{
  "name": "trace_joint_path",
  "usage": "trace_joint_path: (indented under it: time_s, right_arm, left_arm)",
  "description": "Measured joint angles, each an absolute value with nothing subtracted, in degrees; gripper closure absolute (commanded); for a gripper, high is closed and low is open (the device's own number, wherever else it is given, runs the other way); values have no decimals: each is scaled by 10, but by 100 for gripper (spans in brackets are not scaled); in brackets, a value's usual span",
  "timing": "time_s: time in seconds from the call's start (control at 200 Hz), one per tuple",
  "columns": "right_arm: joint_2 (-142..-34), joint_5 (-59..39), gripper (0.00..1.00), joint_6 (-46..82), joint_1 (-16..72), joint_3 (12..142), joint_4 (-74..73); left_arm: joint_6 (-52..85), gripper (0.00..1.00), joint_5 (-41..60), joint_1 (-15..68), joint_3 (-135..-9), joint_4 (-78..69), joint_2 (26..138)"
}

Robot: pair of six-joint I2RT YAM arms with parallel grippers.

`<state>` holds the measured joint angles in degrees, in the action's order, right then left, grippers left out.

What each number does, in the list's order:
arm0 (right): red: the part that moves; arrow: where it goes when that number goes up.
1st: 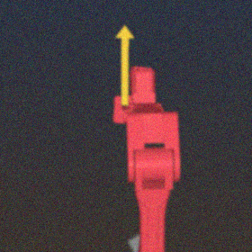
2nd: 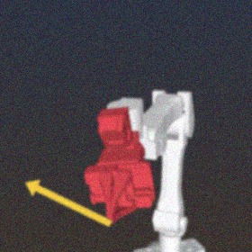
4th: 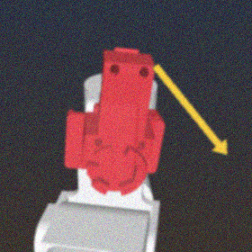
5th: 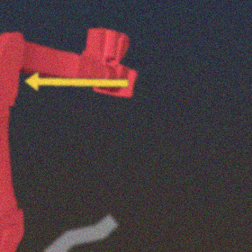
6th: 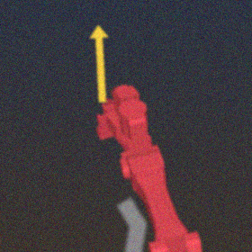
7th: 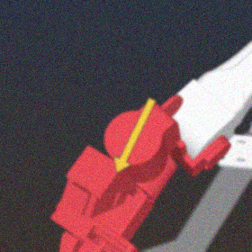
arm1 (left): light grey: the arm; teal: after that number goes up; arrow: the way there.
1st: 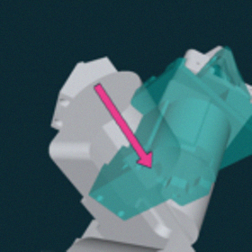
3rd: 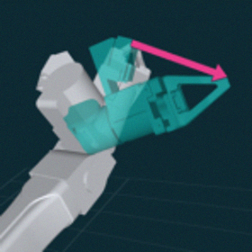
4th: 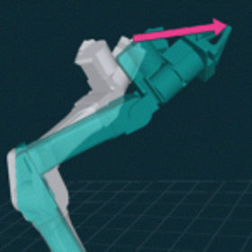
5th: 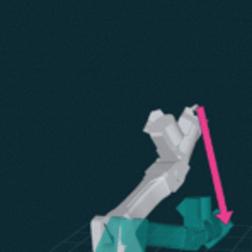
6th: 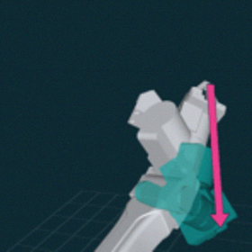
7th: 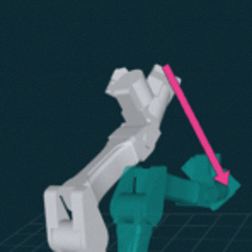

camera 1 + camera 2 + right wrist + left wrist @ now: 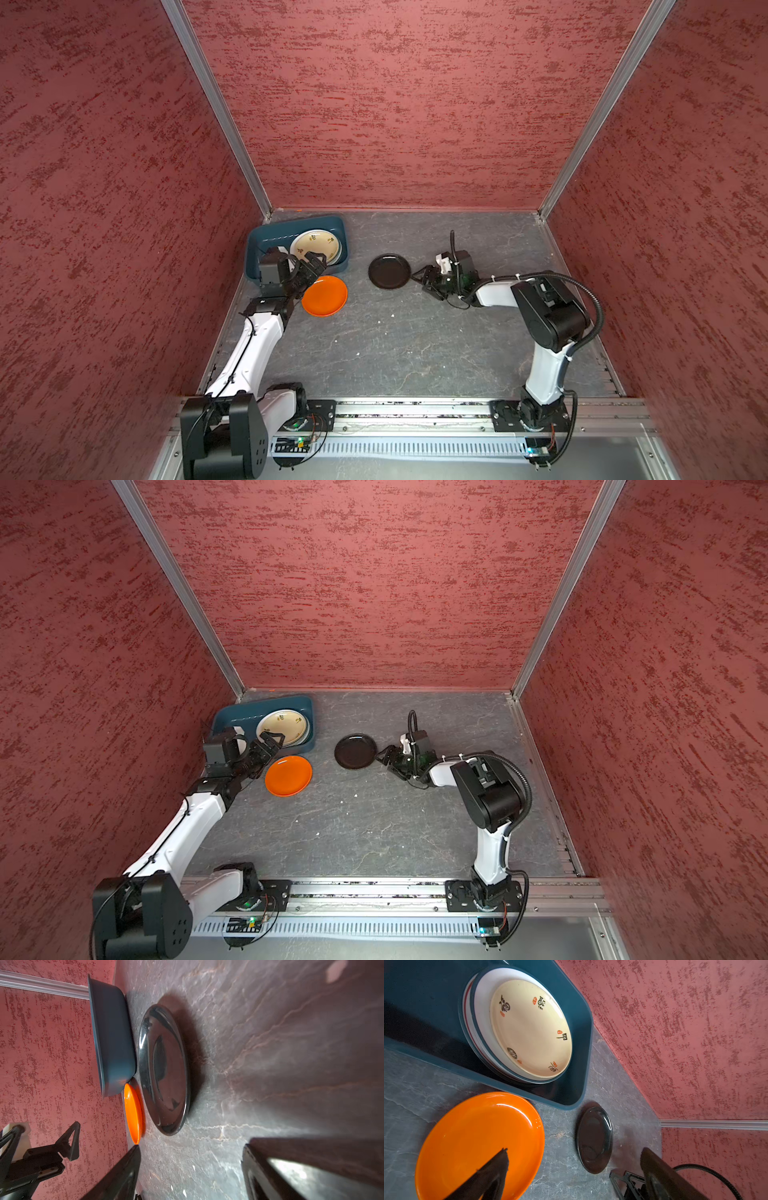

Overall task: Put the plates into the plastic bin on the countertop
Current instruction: 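Move the right gripper to the black plate rim while left gripper moves over orange plate, then grip the black plate rim with the right gripper and tilt it up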

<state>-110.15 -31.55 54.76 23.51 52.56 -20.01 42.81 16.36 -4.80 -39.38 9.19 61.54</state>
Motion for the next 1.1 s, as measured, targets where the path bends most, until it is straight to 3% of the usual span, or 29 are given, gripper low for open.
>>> trace_joint_path:
  time_s: [0.205,0.351,0.706,1.097]
  right_arm:
    - [-1143,-316,33,556,232,562,-223]
    - [-1172,-318,44,562,231,591,-236]
    - [-1206,-320,53,568,231,625,-246]
    - [-1242,-342,77,569,231,652,-253]
  left_arm:
    - [435,0,171,-50,-382,94,601]
    - [446,1,187,-58,-362,94,601]
    - [468,1,225,-62,-347,93,602]
    - [478,1,238,-65,-322,97,577]
